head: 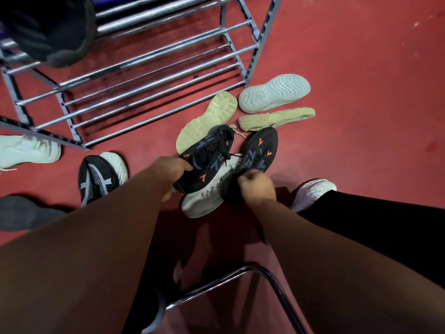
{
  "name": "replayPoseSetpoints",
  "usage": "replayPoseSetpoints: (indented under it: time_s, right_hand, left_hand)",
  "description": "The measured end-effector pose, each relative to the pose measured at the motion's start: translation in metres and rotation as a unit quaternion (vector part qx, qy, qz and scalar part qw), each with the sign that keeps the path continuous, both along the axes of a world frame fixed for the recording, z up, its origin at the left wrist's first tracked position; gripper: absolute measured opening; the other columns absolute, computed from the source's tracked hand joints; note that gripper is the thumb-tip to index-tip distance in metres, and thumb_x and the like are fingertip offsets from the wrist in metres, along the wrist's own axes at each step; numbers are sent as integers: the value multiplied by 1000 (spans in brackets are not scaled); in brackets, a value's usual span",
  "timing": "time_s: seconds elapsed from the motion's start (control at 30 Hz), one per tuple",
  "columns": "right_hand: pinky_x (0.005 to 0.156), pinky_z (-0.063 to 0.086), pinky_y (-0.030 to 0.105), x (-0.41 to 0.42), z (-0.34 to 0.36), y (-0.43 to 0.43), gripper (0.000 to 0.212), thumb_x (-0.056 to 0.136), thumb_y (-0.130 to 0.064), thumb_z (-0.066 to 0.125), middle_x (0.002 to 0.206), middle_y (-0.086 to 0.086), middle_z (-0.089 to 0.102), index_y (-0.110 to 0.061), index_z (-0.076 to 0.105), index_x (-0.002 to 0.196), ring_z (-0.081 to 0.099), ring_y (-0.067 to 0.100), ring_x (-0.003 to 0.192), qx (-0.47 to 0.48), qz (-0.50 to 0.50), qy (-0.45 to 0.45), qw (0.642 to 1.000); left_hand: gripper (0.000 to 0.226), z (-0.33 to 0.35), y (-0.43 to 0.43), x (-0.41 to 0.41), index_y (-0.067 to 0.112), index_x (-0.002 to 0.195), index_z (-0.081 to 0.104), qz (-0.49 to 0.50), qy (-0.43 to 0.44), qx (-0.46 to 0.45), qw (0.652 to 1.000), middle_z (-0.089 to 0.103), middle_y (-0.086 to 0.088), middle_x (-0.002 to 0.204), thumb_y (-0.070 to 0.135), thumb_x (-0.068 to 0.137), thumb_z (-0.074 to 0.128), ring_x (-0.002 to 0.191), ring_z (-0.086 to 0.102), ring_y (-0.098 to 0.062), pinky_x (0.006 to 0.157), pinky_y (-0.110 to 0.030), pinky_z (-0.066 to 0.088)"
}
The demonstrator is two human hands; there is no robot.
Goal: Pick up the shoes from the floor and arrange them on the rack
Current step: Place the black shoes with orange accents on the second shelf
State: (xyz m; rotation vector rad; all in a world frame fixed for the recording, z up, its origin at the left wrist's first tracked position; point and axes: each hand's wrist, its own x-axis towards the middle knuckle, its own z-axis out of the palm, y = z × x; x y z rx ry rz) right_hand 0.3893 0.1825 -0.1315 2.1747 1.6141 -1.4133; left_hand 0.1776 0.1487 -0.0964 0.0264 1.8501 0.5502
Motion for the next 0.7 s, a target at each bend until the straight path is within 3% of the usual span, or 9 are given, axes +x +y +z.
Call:
replayPoseSetpoints:
  time_s: [0.07,0.13,0.27,0.33,0.4,0.47,0.53,0.6,0.7]
  right_hand:
    - [90,50,36,10,-13,12,40,87,-32,63,117,22,71,-2,68,113,66,37,110,-15,-145,-30,989]
    - [91,53,39,16,-31,14,59,82,-38,67,122,24,67,3,62,123,65,39,110,-71,-216,-39,973]
    - [85,51,39,2,-35,-11,37,96,-33,67,108,10,69,-6,63,121,66,31,95,-192,-345,92,914]
    - [78,51,40,-9,-42,-19,34,96,-34,69,98,6,66,-9,62,119,64,26,84,-213,-354,129,902]
    - [70,54,39,-20,-48,-21,41,92,-30,75,107,11,67,-7,61,123,67,30,91,-198,-373,131,897]
    - [66,56,41,-27,-47,-16,36,90,-26,77,115,14,67,-11,60,119,68,36,98,-199,-409,144,879]
    - [72,60,47,-30,-36,-9,33,91,-25,75,113,15,69,-13,60,117,70,38,95,-208,-430,166,863]
    - [76,62,54,-30,-18,1,28,91,-22,74,109,18,70,-14,62,114,71,39,88,-208,-442,176,855]
    - [59,62,48,-26,17,17,23,90,-19,69,102,19,74,-13,68,112,72,36,77,-204,-438,187,855]
  left_hand:
    - [23,-3,0,-1,4,110,66,17,-12,-1,1000,71,-13,108,11,89,71,91,69,-27,76,-38,58]
    - [20,-5,-1,1,6,111,65,34,-27,4,999,72,-10,103,16,94,69,89,69,-24,77,-38,58]
    - [17,-5,-5,2,19,115,65,49,-95,8,994,74,-3,104,28,101,61,95,71,-21,77,-41,61]
    - [15,-3,-8,-2,24,114,64,31,-116,-9,993,72,-3,109,31,101,60,102,69,-24,86,-50,59]
    - [19,-2,-9,-4,21,118,63,24,-131,-17,991,71,-6,113,26,100,62,105,68,-27,91,-53,57]
    - [26,2,-7,-3,19,123,61,3,-139,-2,990,71,-10,116,13,98,63,104,70,-28,85,-47,60]
    - [32,12,-6,-4,20,124,61,-18,-141,21,990,73,-9,115,4,96,61,102,72,-26,73,-38,63]
    - [34,28,-6,-5,19,124,62,-28,-140,35,989,74,-10,114,1,95,59,101,72,-26,71,-35,62]
    - [23,59,-4,-6,8,116,63,-28,-119,34,992,75,-13,101,0,95,57,91,74,-24,73,-35,61]
